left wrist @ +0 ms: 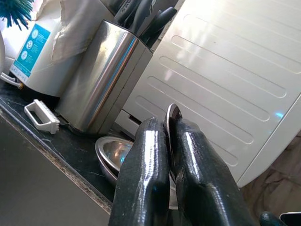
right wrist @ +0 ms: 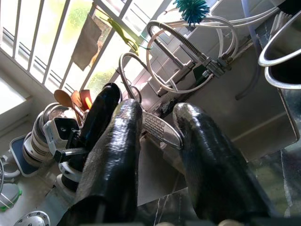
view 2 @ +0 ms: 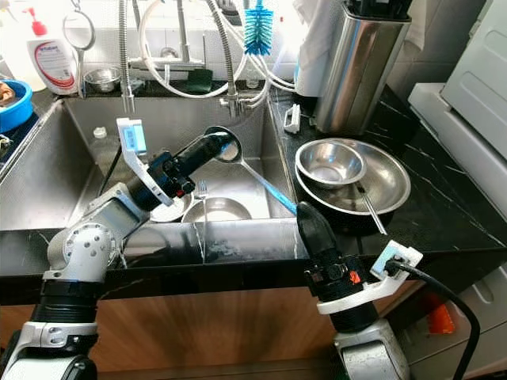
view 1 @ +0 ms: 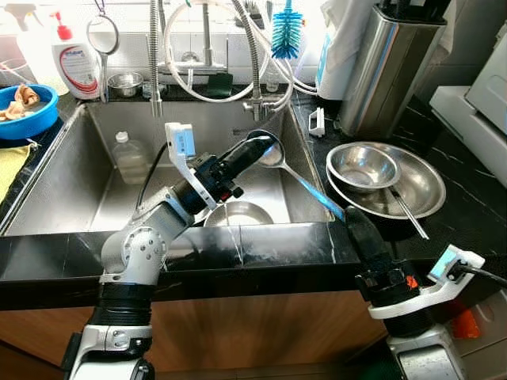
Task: Kitchen organization
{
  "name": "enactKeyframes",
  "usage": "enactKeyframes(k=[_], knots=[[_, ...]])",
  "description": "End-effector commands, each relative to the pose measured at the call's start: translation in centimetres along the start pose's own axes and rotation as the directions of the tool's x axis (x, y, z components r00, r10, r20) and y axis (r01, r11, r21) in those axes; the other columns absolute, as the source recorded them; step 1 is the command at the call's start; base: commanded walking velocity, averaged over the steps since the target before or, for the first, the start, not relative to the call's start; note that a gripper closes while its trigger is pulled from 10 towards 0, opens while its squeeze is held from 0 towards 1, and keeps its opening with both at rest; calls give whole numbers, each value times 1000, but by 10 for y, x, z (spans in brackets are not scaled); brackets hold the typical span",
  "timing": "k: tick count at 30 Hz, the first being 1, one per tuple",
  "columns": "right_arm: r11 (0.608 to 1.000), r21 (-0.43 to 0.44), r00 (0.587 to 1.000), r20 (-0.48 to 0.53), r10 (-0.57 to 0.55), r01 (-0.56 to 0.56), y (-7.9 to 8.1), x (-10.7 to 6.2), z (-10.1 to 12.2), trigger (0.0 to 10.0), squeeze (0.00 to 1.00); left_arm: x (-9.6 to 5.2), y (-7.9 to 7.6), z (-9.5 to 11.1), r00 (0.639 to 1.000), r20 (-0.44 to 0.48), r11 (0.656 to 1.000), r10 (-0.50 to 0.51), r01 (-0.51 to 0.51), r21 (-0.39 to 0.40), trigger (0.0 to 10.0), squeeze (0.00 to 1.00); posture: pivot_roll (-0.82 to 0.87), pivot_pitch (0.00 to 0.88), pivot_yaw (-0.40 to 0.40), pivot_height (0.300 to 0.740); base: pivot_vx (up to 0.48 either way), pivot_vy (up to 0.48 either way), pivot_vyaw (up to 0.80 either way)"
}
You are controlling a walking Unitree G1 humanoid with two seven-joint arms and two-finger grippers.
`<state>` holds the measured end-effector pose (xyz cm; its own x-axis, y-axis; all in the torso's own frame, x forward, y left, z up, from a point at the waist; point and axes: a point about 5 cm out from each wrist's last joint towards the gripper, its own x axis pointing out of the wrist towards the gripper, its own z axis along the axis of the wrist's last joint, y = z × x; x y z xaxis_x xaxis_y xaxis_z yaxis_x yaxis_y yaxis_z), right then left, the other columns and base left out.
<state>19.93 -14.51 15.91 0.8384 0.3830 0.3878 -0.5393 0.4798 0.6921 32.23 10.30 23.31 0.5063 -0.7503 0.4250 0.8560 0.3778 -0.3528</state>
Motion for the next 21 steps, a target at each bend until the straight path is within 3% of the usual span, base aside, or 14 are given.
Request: enactKeyframes(k=[1,6,7,8,18,19,20,21], knots=[[1000,-23,1000,19,4,-4,2,1,5,10000,1000,0,4,7,999,7,999,44,-44,26,0,0,5,32,-28,740,0,0,0],[998,-53,999,12,-43,43,-3,-1,5,10000,996,-2,12,12,994,38,994,103,-104,38,0,0,2,36,-28,740,0,0,0],[996,-65,998,6,-62,63,-6,-2,5,10000,267,-2,13,13,993,43,993,110,-112,42,0,0,2,36,-28,740,0,0,0],[995,-67,998,9,-68,69,-8,-3,5,10000,0,-3,14,12,992,42,992,119,-121,47,0,0,2,36,-28,740,0,0,0],[994,-74,997,13,-78,79,-9,-3,5,10000,0,-5,19,15,985,69,987,157,-159,32,0,0,3,39,-28,740,0,0,0],[992,-86,995,18,-94,95,-10,-4,7,10000,0,-10,39,29,926,170,938,337,-347,30,0,0,2,40,-28,740,0,0,0],[991,-91,995,22,-101,102,-11,-4,8,10000,0,-16,54,42,842,249,867,478,-498,21,0,0,1,42,-28,740,0,0,0],[990,-92,995,23,-100,102,-11,-4,8,10000,0,-18,58,44,819,263,845,509,-534,29,549,0,1,42,-28,740,0,0,0]])
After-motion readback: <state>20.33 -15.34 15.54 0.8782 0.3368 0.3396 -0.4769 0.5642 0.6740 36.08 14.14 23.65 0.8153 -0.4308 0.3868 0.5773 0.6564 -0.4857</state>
